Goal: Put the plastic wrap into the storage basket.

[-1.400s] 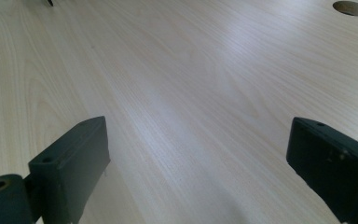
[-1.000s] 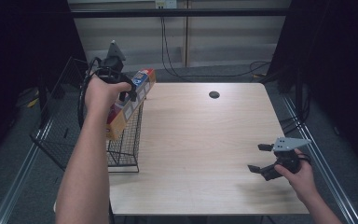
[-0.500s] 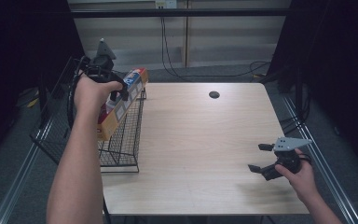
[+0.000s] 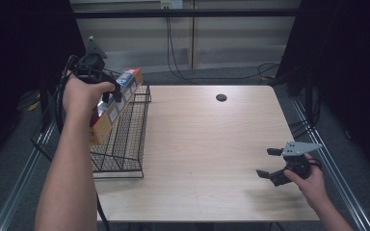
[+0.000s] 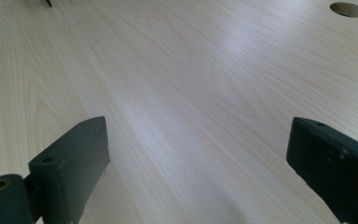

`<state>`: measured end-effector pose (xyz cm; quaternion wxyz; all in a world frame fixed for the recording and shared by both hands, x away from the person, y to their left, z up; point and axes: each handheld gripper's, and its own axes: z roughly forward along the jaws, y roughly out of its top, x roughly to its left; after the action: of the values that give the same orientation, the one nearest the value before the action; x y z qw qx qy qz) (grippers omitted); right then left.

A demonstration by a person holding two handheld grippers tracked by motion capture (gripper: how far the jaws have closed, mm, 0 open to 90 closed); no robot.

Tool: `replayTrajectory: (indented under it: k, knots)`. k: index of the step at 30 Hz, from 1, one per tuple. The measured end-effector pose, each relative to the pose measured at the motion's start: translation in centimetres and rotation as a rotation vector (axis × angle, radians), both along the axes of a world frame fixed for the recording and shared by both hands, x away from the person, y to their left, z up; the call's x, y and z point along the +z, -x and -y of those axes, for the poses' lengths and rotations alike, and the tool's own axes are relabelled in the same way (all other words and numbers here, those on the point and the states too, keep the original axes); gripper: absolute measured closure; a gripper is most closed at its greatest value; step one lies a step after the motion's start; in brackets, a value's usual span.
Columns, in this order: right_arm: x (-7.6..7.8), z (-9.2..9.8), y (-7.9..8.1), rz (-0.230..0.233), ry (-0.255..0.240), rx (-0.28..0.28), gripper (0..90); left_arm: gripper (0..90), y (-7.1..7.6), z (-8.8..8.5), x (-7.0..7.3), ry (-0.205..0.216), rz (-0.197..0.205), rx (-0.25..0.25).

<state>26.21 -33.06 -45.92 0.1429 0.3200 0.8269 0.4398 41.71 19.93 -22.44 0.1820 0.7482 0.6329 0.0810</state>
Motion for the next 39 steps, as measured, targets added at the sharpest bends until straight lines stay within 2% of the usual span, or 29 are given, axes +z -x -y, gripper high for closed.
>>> replayTrajectory:
  k: [11,14,39]
  knots:
    - [0.0,0.0,0.0,0.001,0.004,-0.004,5.7,45.3,0.6,-1.7,0.5,-0.005,0.023,0.039]
    - [0.0,-0.1,0.0,0.003,0.004,-0.004,5.7,45.3,0.7,-2.1,0.6,-0.003,0.015,0.048]
    - [-0.1,-0.3,0.0,-0.002,0.010,0.000,5.7,45.2,1.9,-5.6,1.2,0.001,0.026,0.125]
